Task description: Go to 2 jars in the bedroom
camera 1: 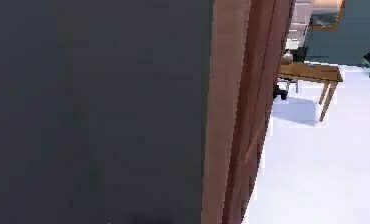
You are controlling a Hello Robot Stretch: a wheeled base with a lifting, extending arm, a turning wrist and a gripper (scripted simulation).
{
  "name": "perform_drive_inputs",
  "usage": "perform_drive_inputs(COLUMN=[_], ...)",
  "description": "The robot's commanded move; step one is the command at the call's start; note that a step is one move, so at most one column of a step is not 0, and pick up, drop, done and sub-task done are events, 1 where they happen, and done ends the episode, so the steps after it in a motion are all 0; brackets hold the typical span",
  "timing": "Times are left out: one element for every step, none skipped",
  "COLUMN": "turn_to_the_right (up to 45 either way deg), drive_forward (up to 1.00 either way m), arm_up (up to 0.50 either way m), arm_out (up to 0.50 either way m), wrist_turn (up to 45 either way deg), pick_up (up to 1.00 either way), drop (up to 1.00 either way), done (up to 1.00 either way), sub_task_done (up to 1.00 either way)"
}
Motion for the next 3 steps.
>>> perform_drive_inputs(turn_to_the_right=[45.0, 12.0, 0.0], drive_forward=[0.0, 0.0, 0.5], arm_up=[0.0, 0.0, 0.0], arm_out=[0.0, 0.0, 0.0], wrist_turn=[0.0, 0.0, 0.0], pick_up=[0.0, 0.0, 0.0], drop=[0.0, 0.0, 0.0], done=[0.0, 0.0, 0.0], sub_task_done=[0.0, 0.0, 0.0])
